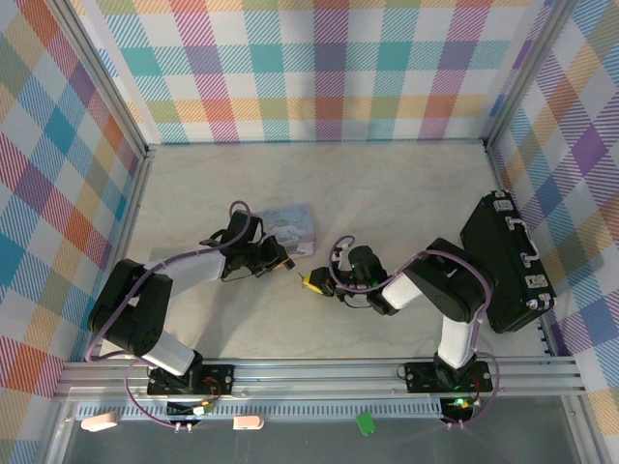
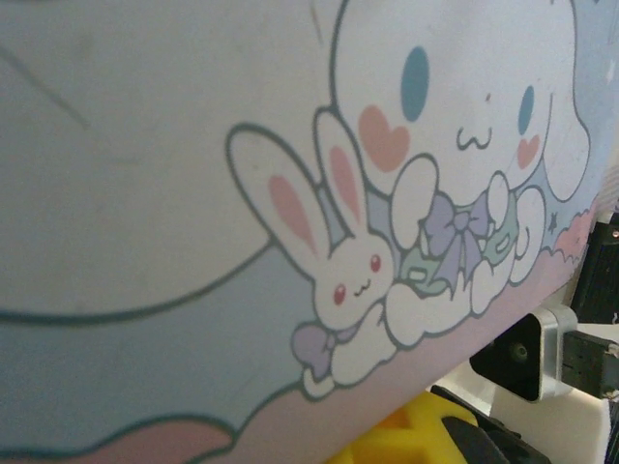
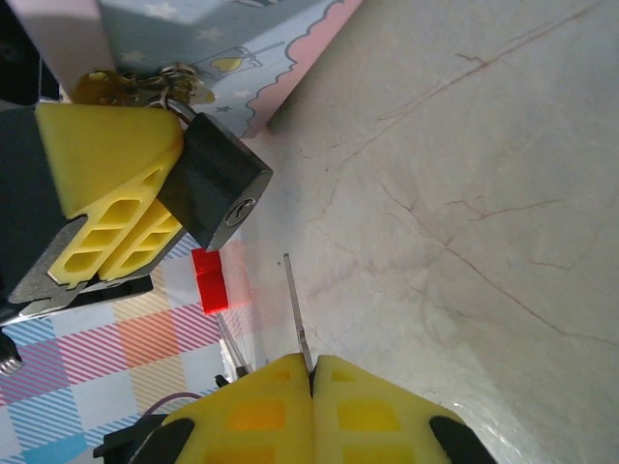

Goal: Unlock a padlock with a key

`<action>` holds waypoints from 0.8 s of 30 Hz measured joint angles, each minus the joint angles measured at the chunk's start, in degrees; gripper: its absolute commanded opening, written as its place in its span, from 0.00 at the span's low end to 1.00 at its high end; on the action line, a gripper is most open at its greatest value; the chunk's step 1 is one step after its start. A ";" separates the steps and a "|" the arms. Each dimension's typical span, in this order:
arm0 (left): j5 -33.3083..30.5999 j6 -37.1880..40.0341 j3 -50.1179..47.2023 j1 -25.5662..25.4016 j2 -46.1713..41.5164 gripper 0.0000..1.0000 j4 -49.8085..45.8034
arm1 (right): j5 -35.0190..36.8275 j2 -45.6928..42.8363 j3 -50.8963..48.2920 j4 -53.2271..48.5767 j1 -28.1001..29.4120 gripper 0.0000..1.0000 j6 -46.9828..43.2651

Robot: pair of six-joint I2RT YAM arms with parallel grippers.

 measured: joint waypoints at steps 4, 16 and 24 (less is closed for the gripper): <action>0.00 -0.66 -0.28 -0.04 0.00 0.04 1.01 | -0.11 2.23 -0.07 3.06 -0.61 0.00 2.10; -0.09 -2.12 -0.79 -0.76 0.00 0.03 2.73 | -1.88 6.62 -0.68 12.00 -2.75 0.00 6.71; -0.20 -3.48 -1.53 -0.76 0.02 0.03 4.50 | -2.71 6.62 -0.70 13.77 -2.75 0.00 7.15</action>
